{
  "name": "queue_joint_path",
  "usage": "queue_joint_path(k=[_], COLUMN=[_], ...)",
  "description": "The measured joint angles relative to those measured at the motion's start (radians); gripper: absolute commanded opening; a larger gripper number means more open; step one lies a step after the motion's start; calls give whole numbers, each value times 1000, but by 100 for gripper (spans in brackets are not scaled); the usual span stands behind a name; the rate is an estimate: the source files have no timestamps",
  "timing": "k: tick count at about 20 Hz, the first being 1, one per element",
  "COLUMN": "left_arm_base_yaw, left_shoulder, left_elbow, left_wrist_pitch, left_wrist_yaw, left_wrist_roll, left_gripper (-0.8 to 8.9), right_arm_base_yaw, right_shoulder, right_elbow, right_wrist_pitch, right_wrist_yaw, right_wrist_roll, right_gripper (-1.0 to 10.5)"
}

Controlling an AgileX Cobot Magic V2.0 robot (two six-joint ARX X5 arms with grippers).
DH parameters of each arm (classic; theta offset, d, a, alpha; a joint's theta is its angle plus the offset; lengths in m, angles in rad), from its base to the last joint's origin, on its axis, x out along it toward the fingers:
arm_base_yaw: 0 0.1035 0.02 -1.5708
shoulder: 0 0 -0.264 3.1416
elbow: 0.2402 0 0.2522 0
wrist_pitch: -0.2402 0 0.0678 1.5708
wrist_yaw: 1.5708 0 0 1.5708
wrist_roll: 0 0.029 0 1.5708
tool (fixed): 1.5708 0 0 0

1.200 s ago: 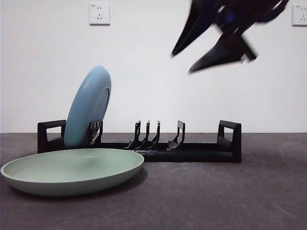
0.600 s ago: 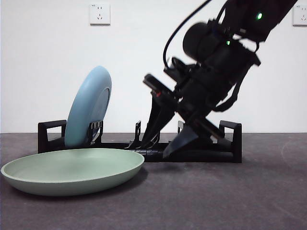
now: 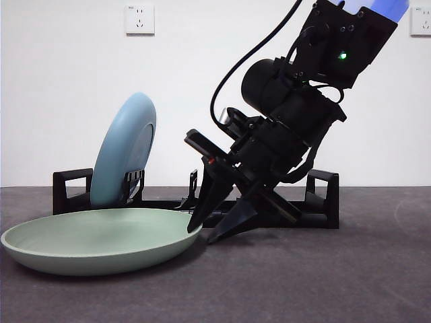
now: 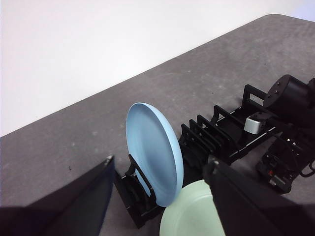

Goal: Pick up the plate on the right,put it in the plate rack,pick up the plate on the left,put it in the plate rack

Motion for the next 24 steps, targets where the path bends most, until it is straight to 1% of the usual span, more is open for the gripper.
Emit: queue_joint_path(k=[1,2,4,7,8,10,12,15,17,21,24], left_arm_base_yaw=[0,0,0,-2,-8,-32,-76,-182,-280,-510,-684], left_shoulder=[0,0,0,14,23,48,80,132,177,293,406], left_elbow=[0,0,0,0,0,0,0,0,0,0,0], left_wrist_pitch=[-5,-12,-23,-43,-51,-62,-68,-72,-82,-95,-90], left_wrist_yaw=[-7,-9,-11,-6,3,53,86,90,61,-85,-252], left_wrist_roll=[0,0,0,0,0,0,2,28,56,129,192], left_gripper=[314,314,314,314,314,314,314,314,314,312,310], right_arm_base_yaw=[7,12,15,15,15,15,14,2,-21,-96,-132], right_shoulder=[0,0,0,-7,-21,-64,-137,-279,-351,-436,-457], right_elbow=[0,0,0,2,2,2,2,2,2,2,2], right_wrist_pitch=[0,0,-10,-79,-111,-172,-200,-215,-230,-283,-320], right_wrist_yaw=[0,0,-1,-4,3,15,48,120,136,138,140], right_wrist_roll=[3,6,15,19,17,11,10,-3,-8,-11,-11], right_gripper=[8,-12,-12,-12,-12,-12,-12,-12,-12,-12,-12])
